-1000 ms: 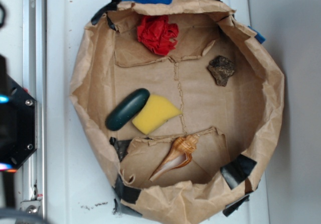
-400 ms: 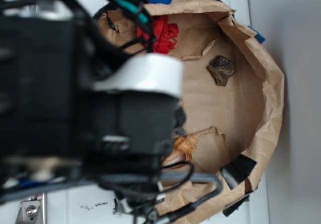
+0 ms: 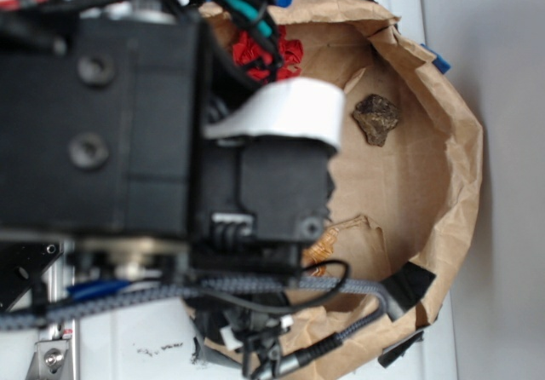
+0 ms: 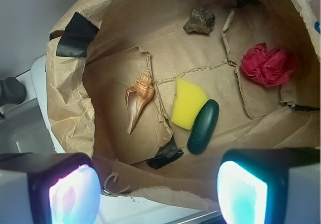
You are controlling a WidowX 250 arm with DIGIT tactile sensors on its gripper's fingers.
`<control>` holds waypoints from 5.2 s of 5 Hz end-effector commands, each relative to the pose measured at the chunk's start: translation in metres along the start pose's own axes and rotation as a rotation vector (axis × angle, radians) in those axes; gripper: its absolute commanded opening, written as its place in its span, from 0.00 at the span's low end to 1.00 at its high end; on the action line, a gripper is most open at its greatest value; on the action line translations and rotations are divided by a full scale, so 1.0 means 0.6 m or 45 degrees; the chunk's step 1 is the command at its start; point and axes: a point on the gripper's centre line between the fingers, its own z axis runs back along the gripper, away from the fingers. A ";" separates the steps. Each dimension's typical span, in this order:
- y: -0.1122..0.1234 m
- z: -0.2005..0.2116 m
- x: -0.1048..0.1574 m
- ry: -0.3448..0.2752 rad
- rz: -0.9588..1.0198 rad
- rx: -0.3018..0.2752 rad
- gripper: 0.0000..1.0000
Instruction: Grab the shell.
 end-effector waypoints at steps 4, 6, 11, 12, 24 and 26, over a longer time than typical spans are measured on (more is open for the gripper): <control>0.031 -0.143 0.031 -0.150 0.007 0.083 1.00; 0.010 -0.152 0.035 -0.113 0.098 0.142 1.00; -0.035 -0.169 0.007 -0.179 0.228 -0.152 1.00; -0.046 -0.172 0.009 -0.185 0.236 -0.146 1.00; -0.018 -0.244 0.093 -0.353 0.135 -0.019 1.00; -0.023 -0.205 0.090 -0.214 0.118 -0.062 1.00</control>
